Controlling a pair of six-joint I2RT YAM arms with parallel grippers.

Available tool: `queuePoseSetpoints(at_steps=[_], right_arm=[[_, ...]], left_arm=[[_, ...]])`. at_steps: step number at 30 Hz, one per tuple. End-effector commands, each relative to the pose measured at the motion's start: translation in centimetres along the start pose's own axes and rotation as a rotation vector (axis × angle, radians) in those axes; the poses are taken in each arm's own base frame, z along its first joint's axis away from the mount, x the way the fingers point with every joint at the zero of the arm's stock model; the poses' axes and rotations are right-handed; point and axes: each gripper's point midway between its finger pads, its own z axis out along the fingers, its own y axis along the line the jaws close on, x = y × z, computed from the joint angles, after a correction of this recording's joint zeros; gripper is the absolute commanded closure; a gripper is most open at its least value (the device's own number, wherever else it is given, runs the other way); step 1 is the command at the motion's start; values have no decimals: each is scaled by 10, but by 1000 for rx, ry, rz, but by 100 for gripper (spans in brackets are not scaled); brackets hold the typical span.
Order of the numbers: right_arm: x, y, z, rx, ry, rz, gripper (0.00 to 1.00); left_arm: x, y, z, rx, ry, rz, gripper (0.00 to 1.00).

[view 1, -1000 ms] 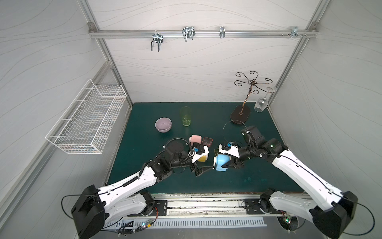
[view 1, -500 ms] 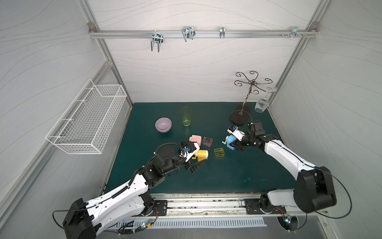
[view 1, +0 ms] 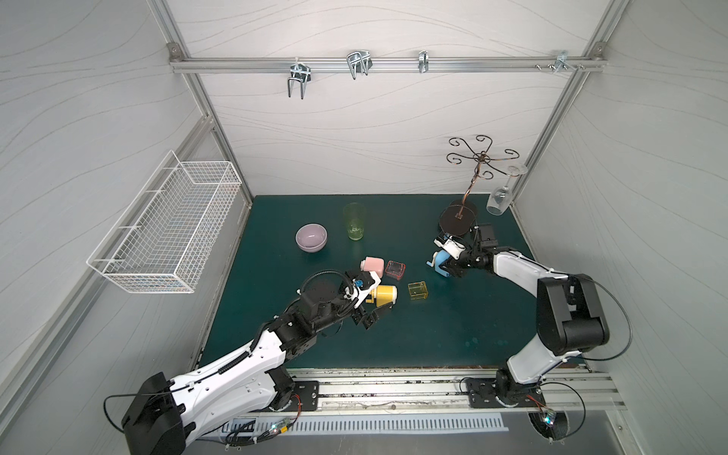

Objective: Put the tray back into the pencil sharpener
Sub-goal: Place the pencil sharpener at the center of the board.

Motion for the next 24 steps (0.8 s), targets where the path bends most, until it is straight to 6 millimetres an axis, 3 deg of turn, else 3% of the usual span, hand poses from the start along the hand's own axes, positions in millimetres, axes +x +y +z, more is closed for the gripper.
queuePoseSetpoints(at_steps=[1, 4, 13, 16, 24], right_arm=[[0, -7, 2, 17, -19, -24, 64], [5, -7, 3, 15, -13, -18, 52], [8, -8, -4, 17, -40, -6, 28], [0, -12, -13, 29, -60, -4, 18], [-42, 2, -64, -16, -182, -57, 11]], left_arm=[[-11, 6, 2, -23, -47, 12, 0], [-10, 6, 4, -24, -43, 15, 0], [-8, 2, 12, 10, -37, -23, 0], [-9, 3, 12, 3, -39, -14, 0], [-8, 2, 12, 8, -69, -134, 0]])
